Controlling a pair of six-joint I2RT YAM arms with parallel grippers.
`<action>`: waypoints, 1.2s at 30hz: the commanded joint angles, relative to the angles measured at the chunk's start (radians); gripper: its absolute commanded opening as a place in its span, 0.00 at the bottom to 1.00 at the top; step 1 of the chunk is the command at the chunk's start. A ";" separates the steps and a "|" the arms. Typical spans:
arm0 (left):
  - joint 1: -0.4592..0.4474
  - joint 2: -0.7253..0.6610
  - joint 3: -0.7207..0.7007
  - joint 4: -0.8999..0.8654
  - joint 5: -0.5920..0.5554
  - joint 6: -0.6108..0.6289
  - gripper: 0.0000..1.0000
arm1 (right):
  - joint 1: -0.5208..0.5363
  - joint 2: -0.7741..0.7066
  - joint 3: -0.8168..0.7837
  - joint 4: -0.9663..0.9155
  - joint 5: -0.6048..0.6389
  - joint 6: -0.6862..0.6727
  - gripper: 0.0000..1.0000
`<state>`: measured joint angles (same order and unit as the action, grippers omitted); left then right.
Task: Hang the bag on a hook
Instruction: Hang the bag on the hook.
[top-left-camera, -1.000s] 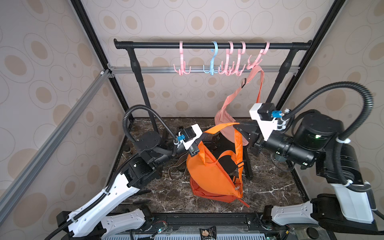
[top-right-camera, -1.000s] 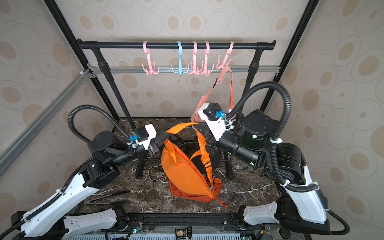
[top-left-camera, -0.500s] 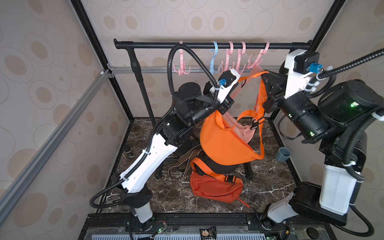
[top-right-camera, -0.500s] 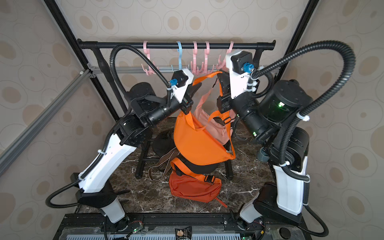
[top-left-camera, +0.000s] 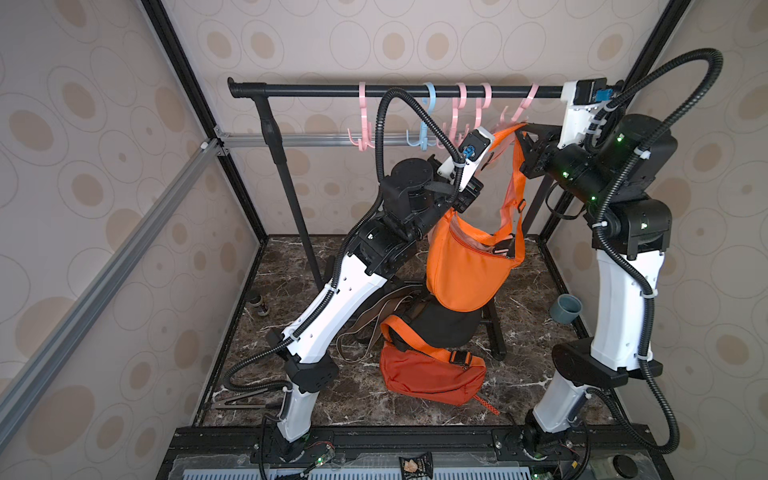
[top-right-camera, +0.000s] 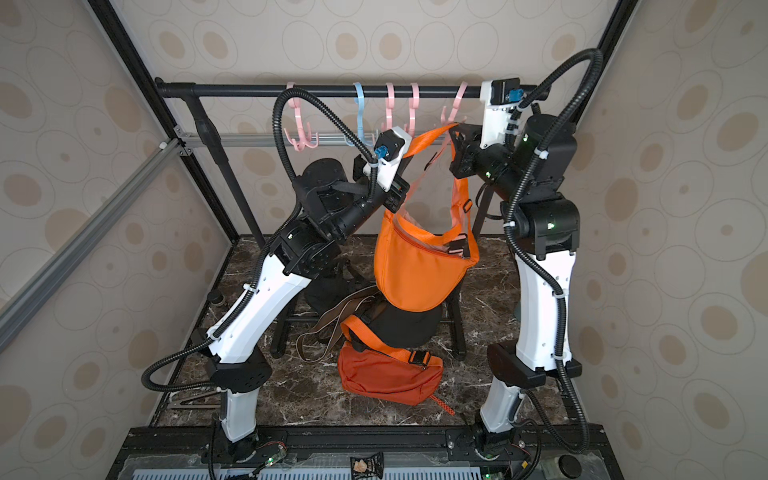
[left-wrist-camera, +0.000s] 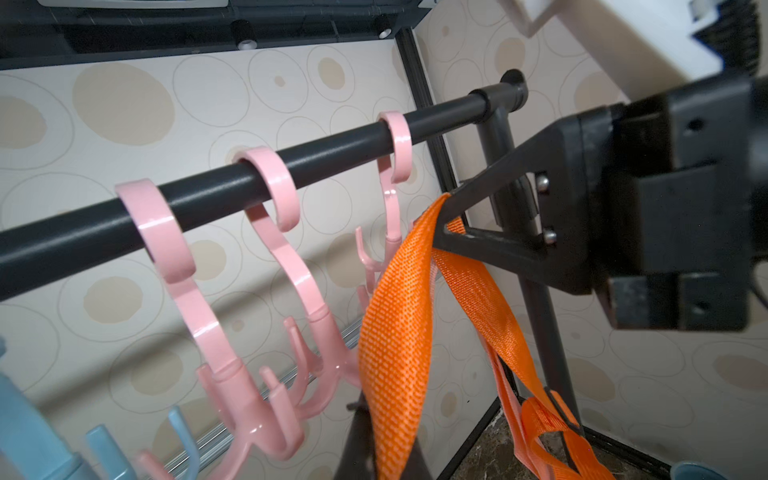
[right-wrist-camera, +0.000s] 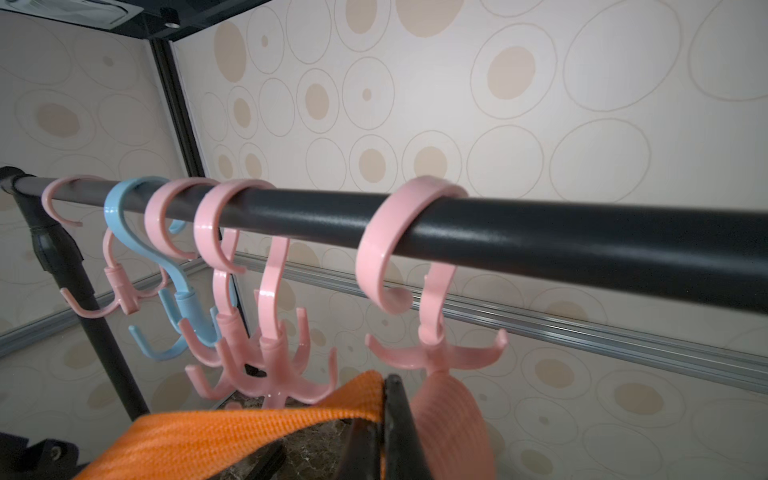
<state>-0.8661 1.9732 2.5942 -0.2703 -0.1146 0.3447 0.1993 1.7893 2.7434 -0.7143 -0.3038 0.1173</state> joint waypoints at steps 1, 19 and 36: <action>0.020 -0.028 0.040 0.057 -0.053 0.047 0.00 | -0.027 -0.022 0.039 0.126 -0.068 0.089 0.00; 0.127 0.023 -0.035 0.020 -0.074 0.022 0.00 | -0.033 0.056 0.019 0.112 -0.152 0.176 0.00; 0.133 0.033 -0.003 -0.024 -0.023 -0.038 0.00 | -0.034 0.066 0.038 0.091 -0.192 0.174 0.00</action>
<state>-0.7521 2.0254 2.5492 -0.2737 -0.1509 0.3439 0.1818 1.8820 2.7525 -0.6678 -0.4820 0.2760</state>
